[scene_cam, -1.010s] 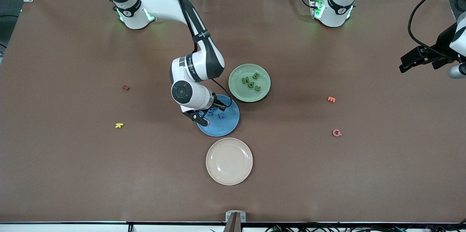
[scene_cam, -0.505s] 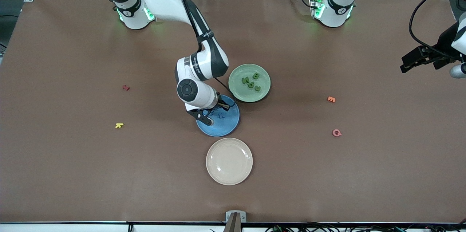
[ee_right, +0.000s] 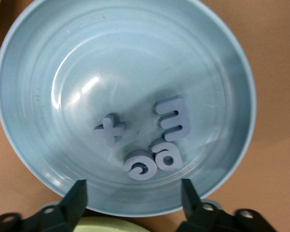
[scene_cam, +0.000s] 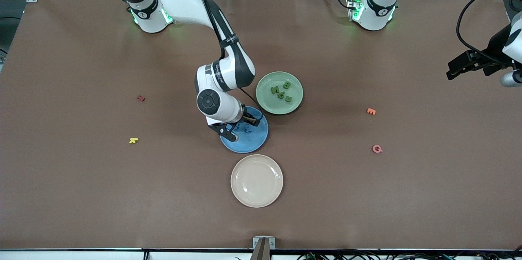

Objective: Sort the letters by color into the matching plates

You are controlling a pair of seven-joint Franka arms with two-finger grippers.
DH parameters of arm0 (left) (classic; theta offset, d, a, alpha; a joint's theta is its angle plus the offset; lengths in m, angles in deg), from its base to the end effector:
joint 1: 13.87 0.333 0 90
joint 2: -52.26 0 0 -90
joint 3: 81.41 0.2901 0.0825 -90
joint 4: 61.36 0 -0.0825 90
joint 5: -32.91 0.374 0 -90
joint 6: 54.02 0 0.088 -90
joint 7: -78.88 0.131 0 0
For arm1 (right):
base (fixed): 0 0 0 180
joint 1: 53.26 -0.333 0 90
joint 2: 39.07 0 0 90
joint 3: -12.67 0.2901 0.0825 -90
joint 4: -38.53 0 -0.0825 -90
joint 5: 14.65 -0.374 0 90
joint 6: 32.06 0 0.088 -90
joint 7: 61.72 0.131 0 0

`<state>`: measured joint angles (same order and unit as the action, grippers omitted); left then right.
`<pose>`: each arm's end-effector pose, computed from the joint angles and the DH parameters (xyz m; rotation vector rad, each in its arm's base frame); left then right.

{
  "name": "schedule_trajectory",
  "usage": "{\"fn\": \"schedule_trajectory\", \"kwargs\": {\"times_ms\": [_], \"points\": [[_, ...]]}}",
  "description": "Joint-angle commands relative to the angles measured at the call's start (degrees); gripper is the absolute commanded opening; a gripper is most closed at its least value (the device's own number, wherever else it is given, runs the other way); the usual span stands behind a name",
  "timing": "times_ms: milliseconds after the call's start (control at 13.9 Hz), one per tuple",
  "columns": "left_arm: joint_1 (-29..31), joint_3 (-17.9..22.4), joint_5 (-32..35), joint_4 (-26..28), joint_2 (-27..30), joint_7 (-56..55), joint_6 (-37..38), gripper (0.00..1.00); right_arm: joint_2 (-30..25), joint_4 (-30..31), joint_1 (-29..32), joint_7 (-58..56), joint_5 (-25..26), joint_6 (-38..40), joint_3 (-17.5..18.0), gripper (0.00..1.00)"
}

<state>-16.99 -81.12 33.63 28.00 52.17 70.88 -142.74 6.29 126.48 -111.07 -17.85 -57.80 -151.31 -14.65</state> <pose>0.5419 -0.0251 0.5770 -3.1246 -0.1414 0.0180 0.5298 0.4096 0.1786 -2.8483 0.8103 0.3999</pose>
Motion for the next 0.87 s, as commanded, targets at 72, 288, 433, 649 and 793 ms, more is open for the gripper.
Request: {"fn": "schedule_trajectory", "kwargs": {"times_ms": [72,288,433,649,793], "points": [[0.04,0.24,-0.72,0.2,0.17,-0.08,0.14,1.0,-8.85,0.37,0.59,-0.62,7.28,11.91,-3.52,1.0],[0.04,0.24,-0.72,3.45,2.02,-0.08,-1.89,1.0,-24.91,8.87,0.59,-11.22,11.76,20.0,-9.49,1.0],[0.04,0.24,-0.72,3.63,2.02,-0.08,-2.24,1.0,-34.24,12.58,0.59,-17.65,18.85,24.39,-13.18,1.0],[-0.31,-0.02,-0.64,3.54,2.11,-0.08,-2.24,1.0,-43.49,12.68,1.99,-25.99,33.54,29.77,-16.35,1.0],[-0.22,-0.64,-0.64,3.71,2.63,-0.08,-2.07,1.0,-46.93,12.24,5.67,-37.57,37.85,30.22,-18.55,1.0]]}}
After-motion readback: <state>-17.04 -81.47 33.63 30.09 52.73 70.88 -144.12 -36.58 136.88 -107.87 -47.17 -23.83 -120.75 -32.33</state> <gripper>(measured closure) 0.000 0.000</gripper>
